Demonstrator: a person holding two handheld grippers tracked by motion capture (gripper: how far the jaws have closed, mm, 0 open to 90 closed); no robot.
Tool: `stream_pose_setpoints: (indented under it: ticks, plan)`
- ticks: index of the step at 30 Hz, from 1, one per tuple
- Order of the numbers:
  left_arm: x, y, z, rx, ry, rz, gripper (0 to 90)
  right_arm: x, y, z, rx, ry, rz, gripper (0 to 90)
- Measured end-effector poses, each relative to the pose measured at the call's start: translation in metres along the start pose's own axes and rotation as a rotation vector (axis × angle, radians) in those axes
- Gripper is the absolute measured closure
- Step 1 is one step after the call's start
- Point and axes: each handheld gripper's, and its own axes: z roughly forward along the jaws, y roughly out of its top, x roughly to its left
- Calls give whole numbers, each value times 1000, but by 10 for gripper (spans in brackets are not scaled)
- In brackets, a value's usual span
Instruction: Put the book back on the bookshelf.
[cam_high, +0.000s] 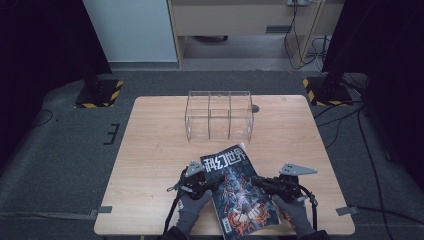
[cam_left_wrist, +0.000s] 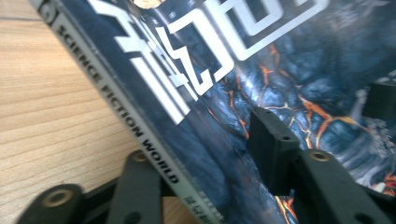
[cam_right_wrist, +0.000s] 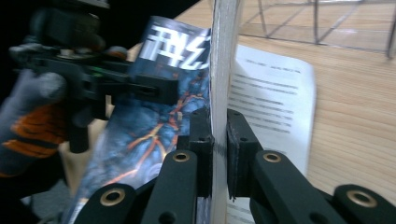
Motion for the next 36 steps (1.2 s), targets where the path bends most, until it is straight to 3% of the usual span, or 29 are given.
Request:
stream_pose_setpoints:
  ticks: [7, 16, 20, 26, 30, 34, 36]
  plan:
    - [-6, 9, -12, -7, 4, 0, 685, -3, 1, 3, 5, -21, 4, 826]
    - [-13, 21, -27, -44, -23, 9, 738, -8, 5, 7, 12, -33, 29, 751]
    - [-15, 27, -34, -64, -43, -3, 765, -10, 6, 12, 14, -40, 41, 693]
    - [-22, 38, -49, -105, -73, 3, 814, -11, 8, 18, 4, -13, 69, 613]
    - [-33, 45, -60, -126, -84, 40, 823, -10, 9, 21, -12, -2, 64, 566]
    - [-36, 46, -63, -131, -97, 42, 823, -9, 9, 22, -26, -28, 50, 515]
    - [-37, 47, -64, -133, -91, 49, 823, -11, 10, 20, -41, -48, 43, 444]
